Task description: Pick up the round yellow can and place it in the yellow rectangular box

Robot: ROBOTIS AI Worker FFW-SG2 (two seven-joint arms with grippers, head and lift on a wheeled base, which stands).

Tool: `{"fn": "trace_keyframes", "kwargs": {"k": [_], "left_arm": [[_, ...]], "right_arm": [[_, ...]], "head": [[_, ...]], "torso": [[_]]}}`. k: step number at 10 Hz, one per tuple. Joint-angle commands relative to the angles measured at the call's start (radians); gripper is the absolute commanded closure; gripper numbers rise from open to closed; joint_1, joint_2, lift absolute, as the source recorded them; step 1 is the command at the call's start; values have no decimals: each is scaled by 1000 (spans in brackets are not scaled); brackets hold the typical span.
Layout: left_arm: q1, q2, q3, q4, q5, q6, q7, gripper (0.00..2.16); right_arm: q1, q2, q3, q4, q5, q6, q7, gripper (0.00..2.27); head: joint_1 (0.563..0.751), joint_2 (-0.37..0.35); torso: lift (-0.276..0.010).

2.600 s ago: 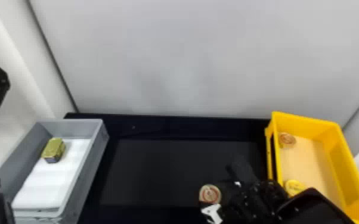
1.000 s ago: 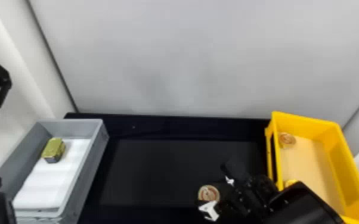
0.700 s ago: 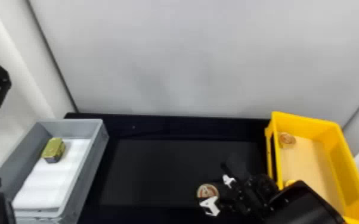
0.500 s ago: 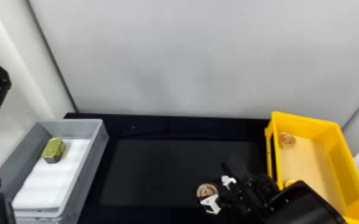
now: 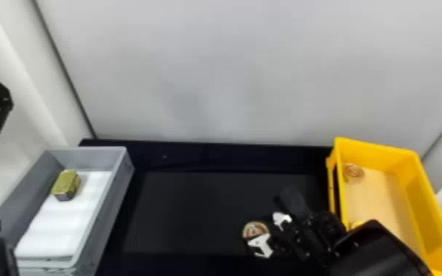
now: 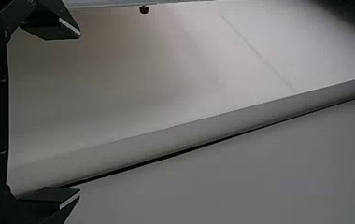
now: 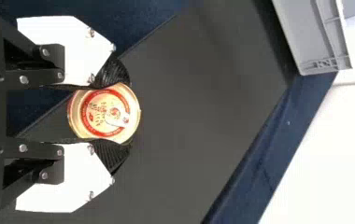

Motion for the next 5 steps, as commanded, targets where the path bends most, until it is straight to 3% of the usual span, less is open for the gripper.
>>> {"fn": "trace_keyframes", "kwargs": {"k": [1,5], "left_arm": [[0,-3,1,0,1,0,0,96],[0,-3,1,1,-1,2,1,96]], "right_arm": [[6,-2,-26,-103,3,43,-13,780],[18,-3,-55,-250,55,123,-34,780]], "head": [[694,14],[694,14]], "torso": [[-60],[-60]]}}
